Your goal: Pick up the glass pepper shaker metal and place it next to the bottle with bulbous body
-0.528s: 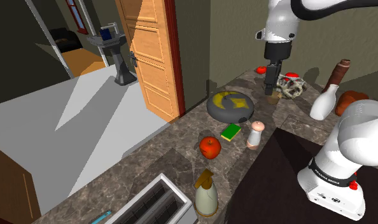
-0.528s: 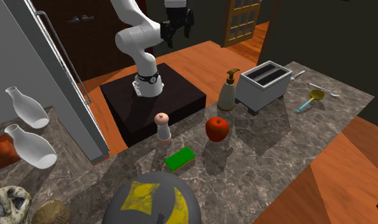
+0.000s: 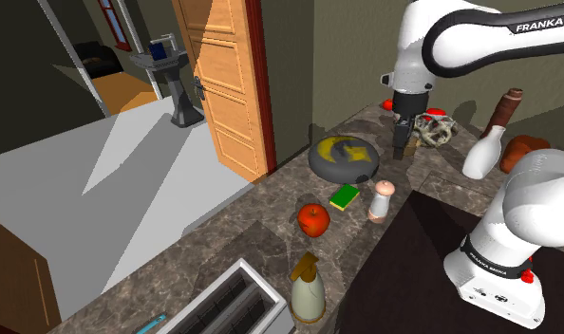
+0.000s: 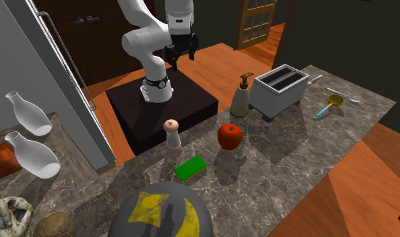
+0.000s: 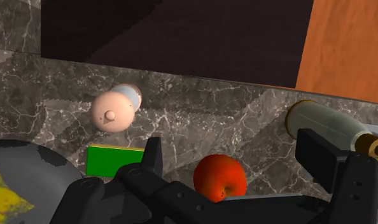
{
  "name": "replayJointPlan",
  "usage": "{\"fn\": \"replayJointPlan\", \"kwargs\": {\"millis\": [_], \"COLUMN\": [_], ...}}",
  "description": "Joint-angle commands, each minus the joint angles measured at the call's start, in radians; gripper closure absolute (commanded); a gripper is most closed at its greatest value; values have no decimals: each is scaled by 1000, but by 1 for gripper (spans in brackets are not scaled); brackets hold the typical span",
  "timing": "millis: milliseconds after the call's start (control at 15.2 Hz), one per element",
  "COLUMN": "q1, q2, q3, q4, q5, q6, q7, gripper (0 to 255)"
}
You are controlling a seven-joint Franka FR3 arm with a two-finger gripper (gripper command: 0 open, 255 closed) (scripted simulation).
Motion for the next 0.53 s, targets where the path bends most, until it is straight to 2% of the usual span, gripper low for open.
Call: {"fn": "replayJointPlan", "kwargs": {"millis": [0,462], "q1": [-12,-69], "q2": [4,94], "q3": [-13,-69], "q4": [-60,-222], "q5": [-25,-118], "q6": [72,354], "q7": [-25,-105], "gripper": [0,0]}}
